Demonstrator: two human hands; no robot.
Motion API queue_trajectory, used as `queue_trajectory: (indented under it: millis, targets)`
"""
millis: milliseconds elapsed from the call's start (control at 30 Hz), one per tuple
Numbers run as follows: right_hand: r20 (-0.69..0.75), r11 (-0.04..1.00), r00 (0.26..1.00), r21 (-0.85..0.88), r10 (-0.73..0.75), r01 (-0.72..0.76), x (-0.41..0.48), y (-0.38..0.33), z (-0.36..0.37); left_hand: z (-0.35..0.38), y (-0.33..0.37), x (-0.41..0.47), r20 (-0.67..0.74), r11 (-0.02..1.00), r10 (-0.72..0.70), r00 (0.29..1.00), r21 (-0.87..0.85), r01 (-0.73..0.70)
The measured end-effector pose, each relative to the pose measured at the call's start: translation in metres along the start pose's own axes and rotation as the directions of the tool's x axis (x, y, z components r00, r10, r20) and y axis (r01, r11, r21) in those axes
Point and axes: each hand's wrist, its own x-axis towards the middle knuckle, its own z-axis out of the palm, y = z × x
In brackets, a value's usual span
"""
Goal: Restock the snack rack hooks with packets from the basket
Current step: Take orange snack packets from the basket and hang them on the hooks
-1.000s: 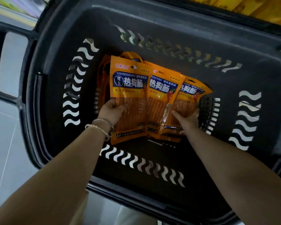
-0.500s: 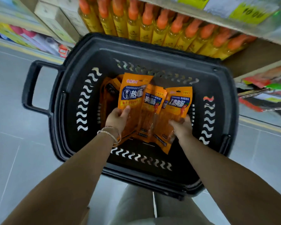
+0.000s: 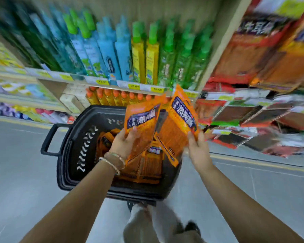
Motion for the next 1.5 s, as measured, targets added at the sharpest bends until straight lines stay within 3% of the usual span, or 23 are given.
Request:
queue_trajectory:
  millis: [200, 433, 600, 767, 900, 1100, 1500]
  targets:
    - [-0.207, 0.986, 0.974, 0.118, -0.088, 0.114, 0.003, -0.051, -0.145, 0.069, 0.117, -0.057, -0.11, 0.963, 0.246, 0.963, -0.086, -0.256]
    - [-0.345, 0.929, 0.868, -0.031, -0.356, 0.369, 0.019, -0.115, -0.303, 0.128, 0.245, -0.093, -0.209, 0.813, 0.508, 0.836, -0.204, -0.545]
    - [-0.414, 0.901, 0.82, 0.003, -0.394, 0.434, 0.046, -0.17, -0.37, 0.142, 0.318, -0.095, -0.255, 0.726, 0.561, 0.787, -0.305, -0.616]
    - [-0.48, 0.873, 0.788, 0.086, -0.386, 0.481, 0.087, -0.227, -0.402, 0.148, 0.383, -0.088, -0.343, 0.679, 0.605, 0.718, -0.249, -0.691]
    - [-0.459, 0.852, 0.825, 0.231, -0.33, 0.47, 0.131, -0.269, -0.415, 0.153, 0.422, -0.07, -0.358, 0.643, 0.615, 0.702, -0.288, -0.71]
    - [-0.426, 0.826, 0.827, 0.26, -0.367, 0.501, 0.189, -0.31, -0.422, 0.168, 0.46, -0.031, -0.319, 0.597, 0.639, 0.7, -0.369, -0.713]
    - [-0.371, 0.825, 0.864, 0.322, -0.341, 0.464, 0.242, -0.323, -0.427, 0.182, 0.483, 0.008, -0.154, 0.628, 0.672, 0.724, -0.399, -0.668]
